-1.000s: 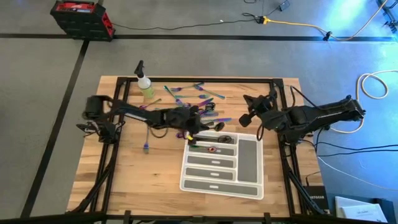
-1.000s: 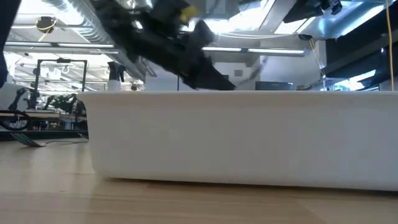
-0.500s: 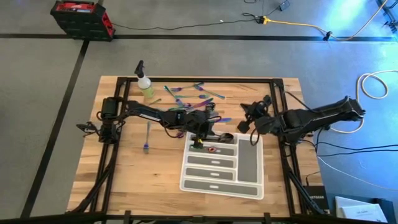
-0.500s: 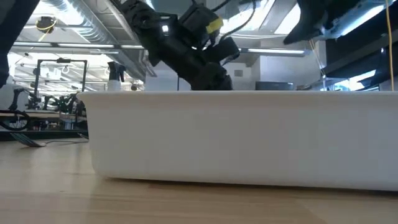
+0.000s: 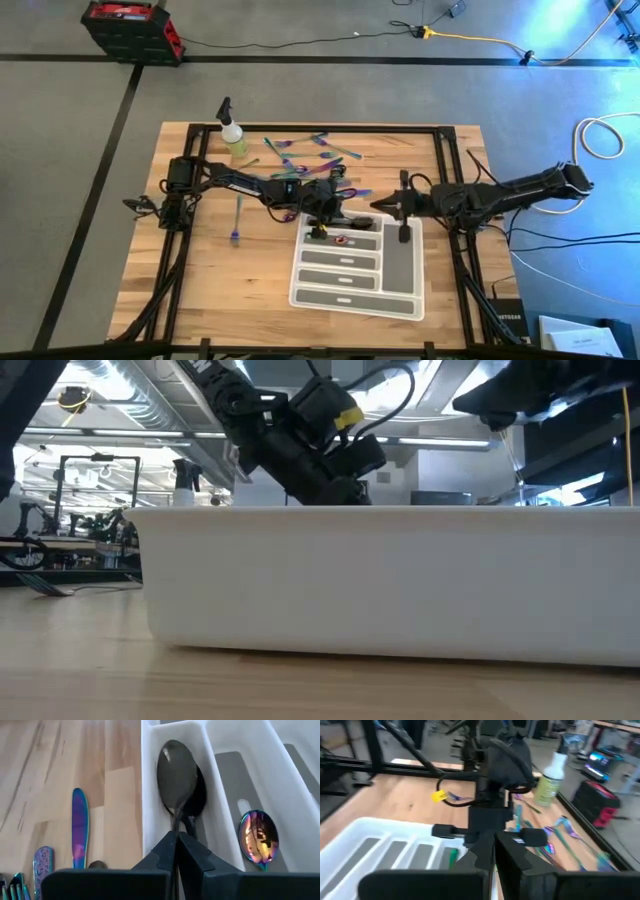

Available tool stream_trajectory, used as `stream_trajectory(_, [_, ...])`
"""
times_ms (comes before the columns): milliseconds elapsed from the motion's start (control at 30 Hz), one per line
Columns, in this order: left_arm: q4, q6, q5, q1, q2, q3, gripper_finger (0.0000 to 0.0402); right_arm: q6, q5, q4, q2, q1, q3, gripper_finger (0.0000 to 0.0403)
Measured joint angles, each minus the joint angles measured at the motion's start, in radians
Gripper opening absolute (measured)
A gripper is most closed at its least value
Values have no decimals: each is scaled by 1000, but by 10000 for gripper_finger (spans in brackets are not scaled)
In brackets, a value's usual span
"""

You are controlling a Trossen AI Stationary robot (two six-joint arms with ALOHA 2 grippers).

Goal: Sort silverware
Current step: Put the black spoon into the white silverware tray

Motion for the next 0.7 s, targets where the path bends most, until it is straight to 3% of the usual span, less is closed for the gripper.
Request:
stream_trajectory(300, [-1,-15,-26,-27,0,0,1,25,-169,65,-1,-163,-78,0])
stream_trajectory(700, [-42,5,-105,-56,0,0,1,47,-223,83,2,-195,-79,0])
